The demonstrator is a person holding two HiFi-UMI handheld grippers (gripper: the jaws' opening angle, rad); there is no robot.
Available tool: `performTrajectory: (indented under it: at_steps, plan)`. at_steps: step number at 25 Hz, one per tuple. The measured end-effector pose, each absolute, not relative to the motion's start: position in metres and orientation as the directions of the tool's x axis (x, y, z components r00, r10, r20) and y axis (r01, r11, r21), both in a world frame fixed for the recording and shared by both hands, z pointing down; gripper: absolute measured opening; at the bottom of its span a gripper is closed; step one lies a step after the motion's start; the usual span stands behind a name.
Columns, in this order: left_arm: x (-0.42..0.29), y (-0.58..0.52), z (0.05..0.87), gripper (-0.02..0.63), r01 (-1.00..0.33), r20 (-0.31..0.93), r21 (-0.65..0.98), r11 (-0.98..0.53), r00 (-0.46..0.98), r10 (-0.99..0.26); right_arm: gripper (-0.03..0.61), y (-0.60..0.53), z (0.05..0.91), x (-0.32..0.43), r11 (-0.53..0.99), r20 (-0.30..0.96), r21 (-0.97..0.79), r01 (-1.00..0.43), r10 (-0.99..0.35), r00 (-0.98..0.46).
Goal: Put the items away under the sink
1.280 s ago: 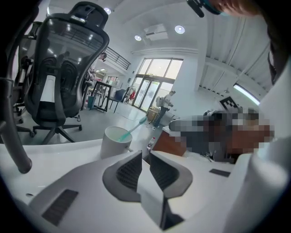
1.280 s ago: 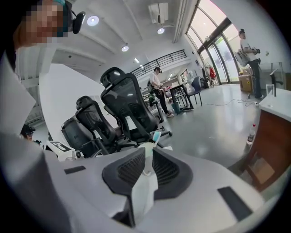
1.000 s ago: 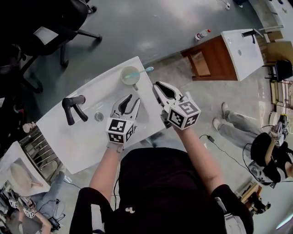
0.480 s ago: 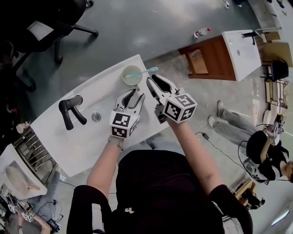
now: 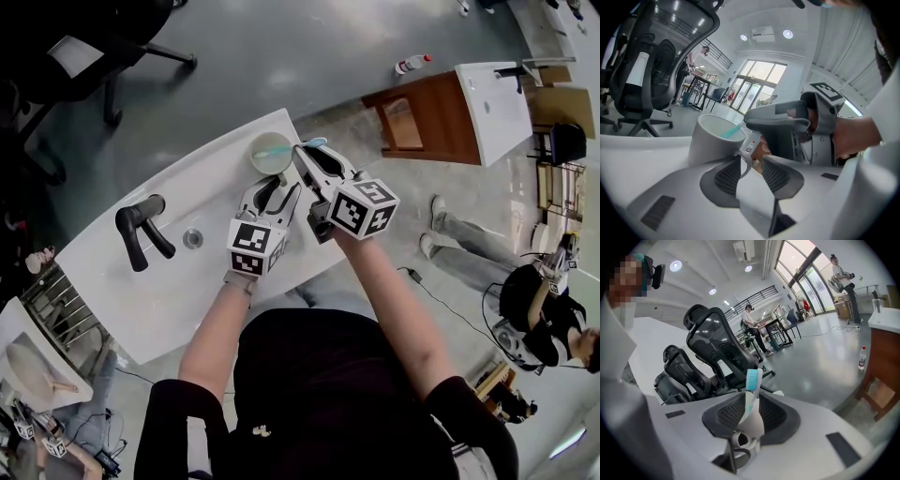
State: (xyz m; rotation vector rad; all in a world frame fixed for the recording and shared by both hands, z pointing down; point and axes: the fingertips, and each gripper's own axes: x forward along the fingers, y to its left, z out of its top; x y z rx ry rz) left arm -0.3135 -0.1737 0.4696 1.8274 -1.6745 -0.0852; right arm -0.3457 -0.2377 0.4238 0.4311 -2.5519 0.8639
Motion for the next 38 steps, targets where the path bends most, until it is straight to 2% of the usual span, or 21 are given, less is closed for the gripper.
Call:
performTrajectory:
  at_steps: [4, 7, 27, 38]
  plan:
    - [-0.313, -0.178, 0.47, 0.13, -0.877, 0.367, 0.481, 0.025, 0.175, -0.913, 0.074, -0.241, 0.426, -0.347, 0.747, 0.476, -0.515, -0.421, -0.159, -0.865]
    - [-0.317, -0.178, 0.472, 0.074, -0.873, 0.369, 0.486, 0.043, 0.16, -0.916, 0.058, -0.243, 0.423, -0.347, 0.745, 0.468, -0.516, -0.423, -0.169, -0.867]
    - [-0.306, -0.157, 0.454, 0.063, -0.922, 0.345, 0.38, -0.066, 0.207, -0.915, 0.043, -0.236, 0.38, -0.334, 0.75, 0.349, -0.525, -0.402, -0.241, -0.906]
    - [-0.301, -0.139, 0.444, 0.061, -0.934, 0.347, 0.342, -0.105, 0.23, -0.909, 0.043, -0.236, 0.318, -0.286, 0.752, 0.242, -0.513, -0.414, -0.336, -0.91]
